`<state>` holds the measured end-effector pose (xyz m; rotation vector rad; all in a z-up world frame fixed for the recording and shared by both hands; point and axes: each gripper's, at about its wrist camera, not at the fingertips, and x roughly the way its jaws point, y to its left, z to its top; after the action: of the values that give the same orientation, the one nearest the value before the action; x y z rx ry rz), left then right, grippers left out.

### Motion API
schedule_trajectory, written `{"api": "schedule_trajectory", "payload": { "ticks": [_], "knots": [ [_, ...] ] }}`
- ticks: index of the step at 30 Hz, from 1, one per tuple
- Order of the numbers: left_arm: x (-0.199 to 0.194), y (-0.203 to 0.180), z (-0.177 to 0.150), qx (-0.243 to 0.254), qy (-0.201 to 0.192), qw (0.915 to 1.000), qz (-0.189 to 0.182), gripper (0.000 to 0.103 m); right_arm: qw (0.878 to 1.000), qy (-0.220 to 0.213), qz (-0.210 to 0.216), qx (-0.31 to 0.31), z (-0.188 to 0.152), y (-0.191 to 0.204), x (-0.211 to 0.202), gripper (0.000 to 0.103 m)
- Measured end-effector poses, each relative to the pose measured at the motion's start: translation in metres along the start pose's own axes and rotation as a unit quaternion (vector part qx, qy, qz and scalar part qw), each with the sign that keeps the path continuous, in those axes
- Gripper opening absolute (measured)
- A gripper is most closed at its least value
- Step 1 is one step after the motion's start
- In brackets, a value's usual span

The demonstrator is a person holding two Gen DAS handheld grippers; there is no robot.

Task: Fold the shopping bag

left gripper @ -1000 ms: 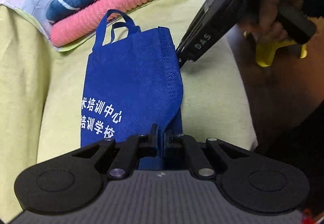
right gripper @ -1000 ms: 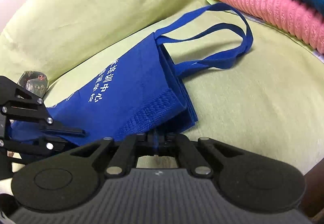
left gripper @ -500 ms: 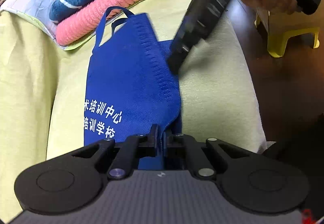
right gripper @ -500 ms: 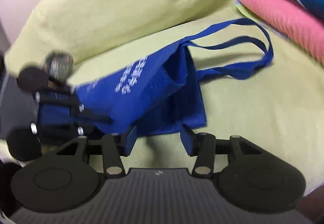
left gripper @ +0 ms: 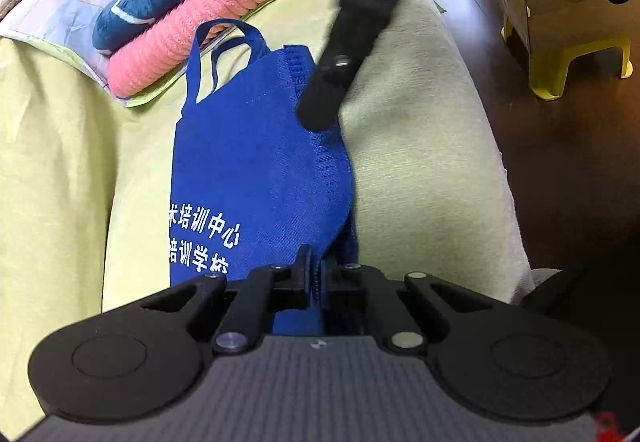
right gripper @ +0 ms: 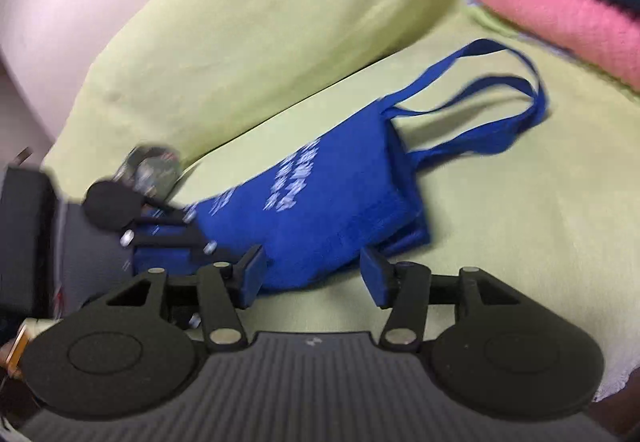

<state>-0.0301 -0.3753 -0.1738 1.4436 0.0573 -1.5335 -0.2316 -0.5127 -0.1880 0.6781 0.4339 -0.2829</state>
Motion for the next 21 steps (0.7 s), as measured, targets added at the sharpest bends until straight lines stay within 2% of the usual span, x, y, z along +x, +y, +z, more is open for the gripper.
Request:
{"api": "schedule_trajectory", "payload": {
  "ticks": [1, 3, 5, 9, 12, 16, 18, 19, 20, 21],
  "knots": [
    [0.000, 0.000, 0.000, 0.001, 0.000, 1.0000, 0.001, 0.000, 1.000, -0.001, -0.012, 0.018, 0.002, -0.003, 0.003, 0.048],
    [-0.001, -0.002, 0.000, 0.004, 0.000, 1.0000, 0.005, 0.000, 0.999, -0.004, -0.034, 0.043, 0.004, -0.008, 0.006, 0.040],
    [-0.001, -0.004, -0.001, 0.008, -0.001, 0.9999, 0.010, 0.000, 0.997, 0.000, -0.047, 0.060, 0.003, -0.011, 0.007, 0.020],
    [-0.002, -0.009, -0.002, 0.017, -0.006, 0.9997, 0.019, 0.000, 0.995, -0.009, -0.066, 0.075, 0.000, -0.007, 0.002, 0.018],
    [-0.003, -0.009, -0.003, 0.014, -0.008, 0.9997, 0.019, 0.000, 0.989, -0.022, -0.076, 0.121, 0.002, -0.015, 0.005, 0.019],
    [-0.005, -0.009, -0.005, 0.013, -0.014, 0.9996, 0.021, 0.000, 0.987, -0.032, -0.079, 0.134, -0.004, -0.012, 0.005, 0.007],
    [-0.008, -0.006, -0.006, 0.006, -0.018, 0.9997, 0.015, 0.000, 0.986, -0.029, -0.085, 0.140, -0.008, -0.012, 0.007, 0.005],
    [-0.011, -0.003, -0.007, -0.001, -0.022, 0.9997, 0.011, 0.002, 0.985, -0.027, -0.086, 0.145, -0.011, -0.013, 0.008, 0.005],
    [-0.014, 0.000, -0.008, -0.006, -0.028, 0.9996, 0.006, 0.012, 0.985, -0.027, -0.087, 0.150, -0.012, -0.013, 0.008, 0.005],
    [-0.021, 0.003, -0.009, -0.012, -0.038, 0.9992, -0.003, 0.016, 0.984, -0.026, -0.088, 0.154, -0.014, -0.014, 0.008, 0.004]
  ]
}}
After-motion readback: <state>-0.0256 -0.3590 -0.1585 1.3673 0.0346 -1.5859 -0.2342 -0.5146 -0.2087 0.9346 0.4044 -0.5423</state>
